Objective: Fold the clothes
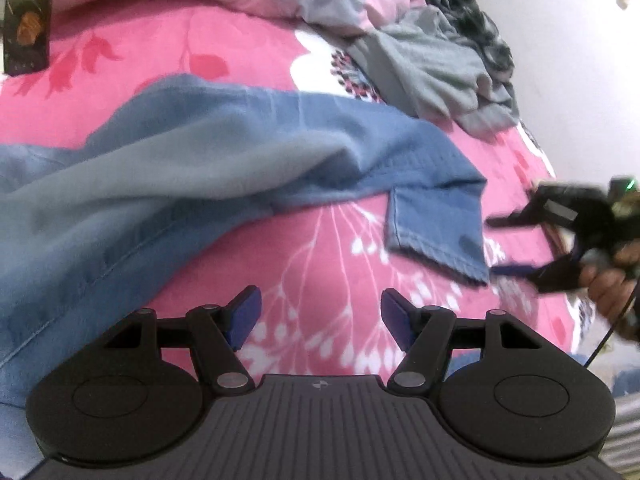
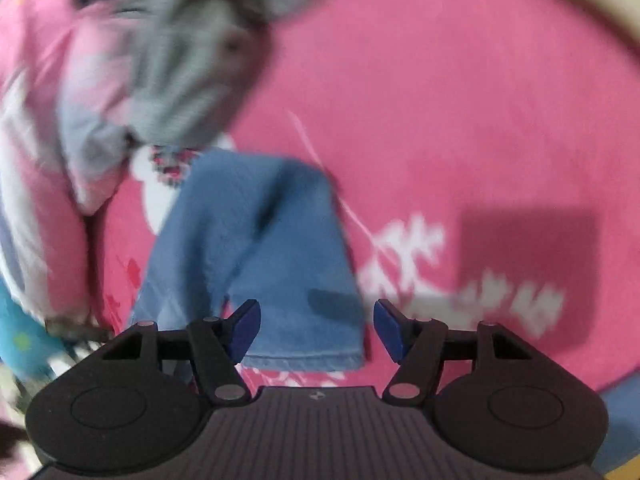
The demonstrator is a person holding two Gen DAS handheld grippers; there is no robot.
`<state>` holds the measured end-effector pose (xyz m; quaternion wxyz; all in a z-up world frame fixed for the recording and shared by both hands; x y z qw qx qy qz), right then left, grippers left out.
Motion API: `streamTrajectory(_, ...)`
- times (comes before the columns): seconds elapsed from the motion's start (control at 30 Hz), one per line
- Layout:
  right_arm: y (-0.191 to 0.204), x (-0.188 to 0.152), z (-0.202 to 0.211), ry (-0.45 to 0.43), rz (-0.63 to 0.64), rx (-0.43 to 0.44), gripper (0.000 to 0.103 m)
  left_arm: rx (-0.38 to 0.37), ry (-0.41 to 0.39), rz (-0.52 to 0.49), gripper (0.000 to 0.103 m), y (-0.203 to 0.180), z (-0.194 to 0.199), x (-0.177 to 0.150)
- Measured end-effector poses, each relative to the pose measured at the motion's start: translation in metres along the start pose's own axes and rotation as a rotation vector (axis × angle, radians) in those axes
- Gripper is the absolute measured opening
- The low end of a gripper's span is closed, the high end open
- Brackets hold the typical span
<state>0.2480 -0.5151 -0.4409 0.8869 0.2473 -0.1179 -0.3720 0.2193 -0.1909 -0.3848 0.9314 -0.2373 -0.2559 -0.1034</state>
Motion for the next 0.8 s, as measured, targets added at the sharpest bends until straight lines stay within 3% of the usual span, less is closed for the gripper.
streamTrajectory(0.07,-0.003,-0.008,-0.018,0.017,0.019,0.002,0.057,0.018,-0.022,-0.001,0.066,-0.002,-0.002,0.002)
streamTrajectory(0.13,0.009,-0.016,-0.023,0.001,0.164,-0.04,0.039,0.027,-0.035,0.011,0.066,-0.002,-0.005,0.005)
streamTrajectory(0.17,0.019,-0.019,-0.022,-0.004,0.279,-0.071,0.019,0.025,-0.036,0.022,0.066,-0.002,-0.007,0.006)
streamTrajectory(0.2,0.029,-0.022,-0.02,-0.007,0.389,-0.093,0.009,0.024,-0.036,0.032,0.066,-0.002,-0.008,0.007)
streamTrajectory(0.23,0.036,-0.023,-0.017,-0.009,0.485,-0.107,0.003,0.024,-0.037,0.035,0.066,-0.003,-0.009,0.008)
streamTrajectory(0.3,0.055,-0.018,-0.001,-0.057,0.674,-0.138,0.002,0.022,-0.034,0.034,0.066,-0.004,-0.009,0.009)
streamTrajectory(0.4,0.097,-0.001,0.046,-0.274,1.094,-0.238,0.002,0.005,-0.023,0.047,0.066,-0.005,-0.008,0.008)
streamTrajectory(0.53,0.132,0.002,0.102,-0.725,1.918,-0.577,0.002,-0.026,0.011,0.042,0.067,-0.004,-0.006,0.003)
streamTrajectory(0.6,0.125,0.012,0.109,-0.801,2.128,-0.697,0.002,-0.036,0.03,0.041,0.067,-0.004,-0.006,-0.001)
streamTrajectory(0.67,0.105,0.032,0.103,-0.749,2.182,-0.778,0.004,-0.04,0.047,0.044,0.067,-0.004,-0.007,-0.005)
streamTrajectory(0.73,0.069,0.053,0.081,-0.61,2.188,-0.905,0.014,-0.041,0.062,0.057,0.067,-0.002,-0.008,-0.008)
streamTrajectory(0.77,0.049,0.063,0.068,-0.53,2.185,-0.976,0.027,-0.04,0.067,0.067,0.067,0.0,-0.008,-0.009)
streamTrajectory(0.8,0.033,0.07,0.06,-0.469,2.161,-1.027,0.032,-0.033,0.069,0.087,0.067,0.004,-0.008,-0.009)
Point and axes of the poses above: each gripper's, at about its wrist camera, not at the fingertips, and z roughly against the way its jaws point, y to its left, x to its top, the point moved 6 cm from there along -z, roughly the way its jaws point, and after that the axes turned 7 degrees about -y, right-handed, at the moved point
